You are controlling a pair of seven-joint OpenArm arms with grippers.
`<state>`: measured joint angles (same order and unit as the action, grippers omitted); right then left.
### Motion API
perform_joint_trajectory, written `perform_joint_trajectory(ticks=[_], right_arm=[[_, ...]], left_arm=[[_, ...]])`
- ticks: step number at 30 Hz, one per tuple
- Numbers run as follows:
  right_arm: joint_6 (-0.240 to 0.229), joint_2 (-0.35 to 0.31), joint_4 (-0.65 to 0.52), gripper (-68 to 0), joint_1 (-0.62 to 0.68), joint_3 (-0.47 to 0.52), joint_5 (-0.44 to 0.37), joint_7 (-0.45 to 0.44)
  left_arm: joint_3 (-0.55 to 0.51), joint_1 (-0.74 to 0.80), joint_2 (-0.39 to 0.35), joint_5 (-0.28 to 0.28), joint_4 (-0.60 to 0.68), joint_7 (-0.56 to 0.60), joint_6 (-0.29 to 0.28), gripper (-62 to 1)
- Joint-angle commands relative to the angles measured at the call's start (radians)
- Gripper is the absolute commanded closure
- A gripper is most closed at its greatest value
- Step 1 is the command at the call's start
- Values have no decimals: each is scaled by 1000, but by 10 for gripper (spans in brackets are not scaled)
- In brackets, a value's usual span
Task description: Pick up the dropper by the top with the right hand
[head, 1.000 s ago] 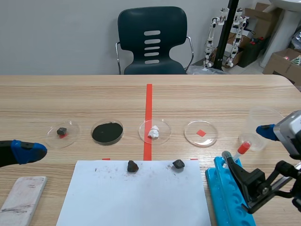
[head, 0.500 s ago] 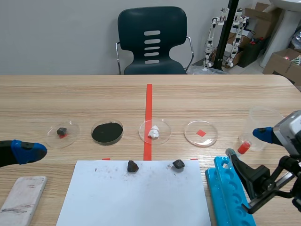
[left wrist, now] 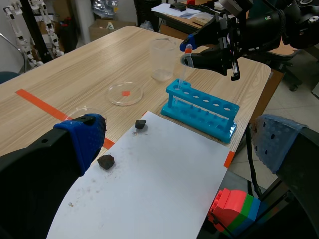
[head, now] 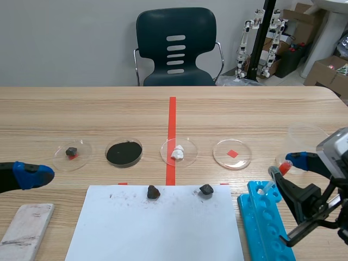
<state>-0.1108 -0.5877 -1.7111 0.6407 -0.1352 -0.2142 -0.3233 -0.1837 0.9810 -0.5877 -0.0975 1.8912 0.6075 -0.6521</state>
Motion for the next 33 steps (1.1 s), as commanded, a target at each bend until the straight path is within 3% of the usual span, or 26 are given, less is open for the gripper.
perform_joint_trajectory(ticks=[1,10,15,22,33], right_arm=[[5,1,-7,-214,-9,3,-7,-11],[5,1,-7,-211,-6,3,-7,-11],[5,1,-7,-99,-6,3,-7,-11],[5,1,-7,-15,-6,3,-7,-11],[5,1,-7,-9,-6,3,-7,-12]], left_arm=[[8,2,0,-11,5,17,-1,-615],[8,2,0,-11,5,17,-1,-615],[8,2,0,-11,5,17,-1,-615],[8,2,0,-11,5,17,-1,-615],[8,2,0,-11,5,17,-1,-615]])
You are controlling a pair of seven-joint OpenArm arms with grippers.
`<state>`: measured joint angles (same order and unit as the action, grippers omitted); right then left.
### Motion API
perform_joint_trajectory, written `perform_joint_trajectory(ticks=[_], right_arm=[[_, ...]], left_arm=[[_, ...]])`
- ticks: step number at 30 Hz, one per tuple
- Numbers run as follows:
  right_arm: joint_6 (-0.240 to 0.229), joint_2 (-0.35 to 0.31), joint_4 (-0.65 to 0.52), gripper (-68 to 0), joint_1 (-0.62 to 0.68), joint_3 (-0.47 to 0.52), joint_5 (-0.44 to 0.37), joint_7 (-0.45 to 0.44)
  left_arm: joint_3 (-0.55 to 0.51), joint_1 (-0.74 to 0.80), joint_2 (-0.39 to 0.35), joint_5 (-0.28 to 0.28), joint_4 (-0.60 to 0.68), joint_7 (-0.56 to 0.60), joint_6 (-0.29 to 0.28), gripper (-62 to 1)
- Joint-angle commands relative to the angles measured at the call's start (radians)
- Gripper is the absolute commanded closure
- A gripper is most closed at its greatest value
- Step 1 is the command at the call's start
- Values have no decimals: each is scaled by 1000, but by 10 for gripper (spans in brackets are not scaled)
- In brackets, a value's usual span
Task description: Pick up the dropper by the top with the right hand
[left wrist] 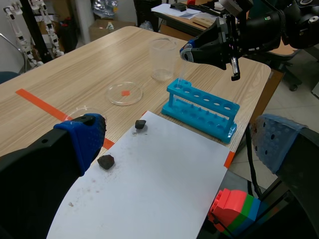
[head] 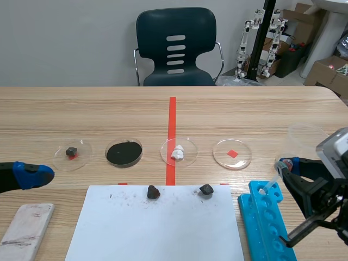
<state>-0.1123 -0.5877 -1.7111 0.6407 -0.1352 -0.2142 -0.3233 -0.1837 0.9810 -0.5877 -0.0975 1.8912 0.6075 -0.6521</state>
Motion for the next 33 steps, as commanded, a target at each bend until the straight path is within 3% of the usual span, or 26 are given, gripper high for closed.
perform_joint_trajectory(ticks=[1,6,16,33], right_arm=[[7,1,-7,-9,-6,3,-8,-15],[10,0,-23,-9,7,3,-8,-23],[18,0,-175,-9,99,41,-6,-30],[18,0,-436,-9,353,133,-7,-30]], left_arm=[[8,2,0,-11,5,17,-1,-615],[8,2,0,-11,5,17,-1,-615],[8,2,0,-11,5,17,-1,-615],[8,2,0,-11,5,17,-1,-615]])
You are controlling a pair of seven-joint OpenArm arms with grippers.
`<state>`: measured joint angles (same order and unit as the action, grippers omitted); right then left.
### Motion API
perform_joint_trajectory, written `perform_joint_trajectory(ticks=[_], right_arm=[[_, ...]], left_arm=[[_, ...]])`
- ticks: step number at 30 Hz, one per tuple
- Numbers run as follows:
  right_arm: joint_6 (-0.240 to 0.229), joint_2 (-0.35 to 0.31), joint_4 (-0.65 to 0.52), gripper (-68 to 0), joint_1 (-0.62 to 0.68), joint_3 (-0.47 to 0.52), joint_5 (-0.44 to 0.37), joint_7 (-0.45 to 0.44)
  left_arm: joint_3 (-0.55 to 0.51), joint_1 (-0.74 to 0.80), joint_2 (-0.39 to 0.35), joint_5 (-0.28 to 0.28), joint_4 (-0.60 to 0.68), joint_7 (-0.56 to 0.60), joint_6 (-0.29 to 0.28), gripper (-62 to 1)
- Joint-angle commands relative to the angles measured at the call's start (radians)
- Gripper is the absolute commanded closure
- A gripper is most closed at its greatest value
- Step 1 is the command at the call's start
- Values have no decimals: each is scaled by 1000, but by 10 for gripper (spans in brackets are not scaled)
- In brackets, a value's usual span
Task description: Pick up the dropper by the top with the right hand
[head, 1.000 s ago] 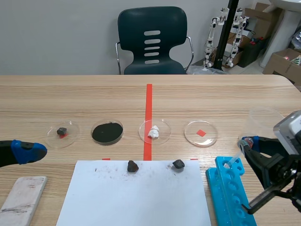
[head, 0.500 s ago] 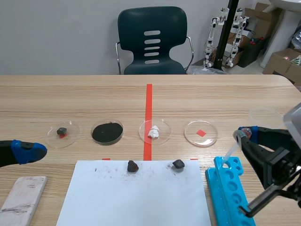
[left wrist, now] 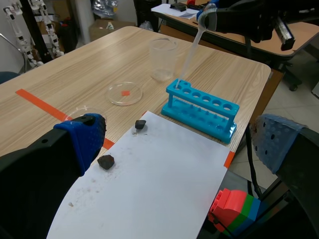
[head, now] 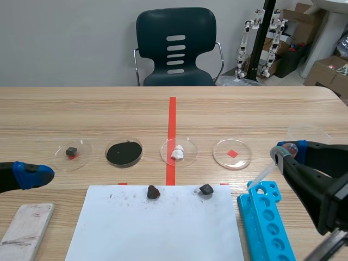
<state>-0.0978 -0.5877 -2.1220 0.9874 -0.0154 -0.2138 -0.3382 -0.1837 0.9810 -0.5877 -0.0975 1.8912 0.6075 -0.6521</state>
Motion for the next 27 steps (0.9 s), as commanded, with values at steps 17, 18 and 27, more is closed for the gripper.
perform_joint_trajectory(ticks=[17,18,27], right_arm=[[4,1,-147,-9,132,62,-7,-15],[4,1,-147,-9,132,62,-7,-15],[4,1,-147,-9,132,62,1,-9]], left_arm=[[8,2,0,-11,5,17,-1,-615],[8,2,0,-11,5,17,-1,-615],[8,2,0,-11,5,17,-1,-615]])
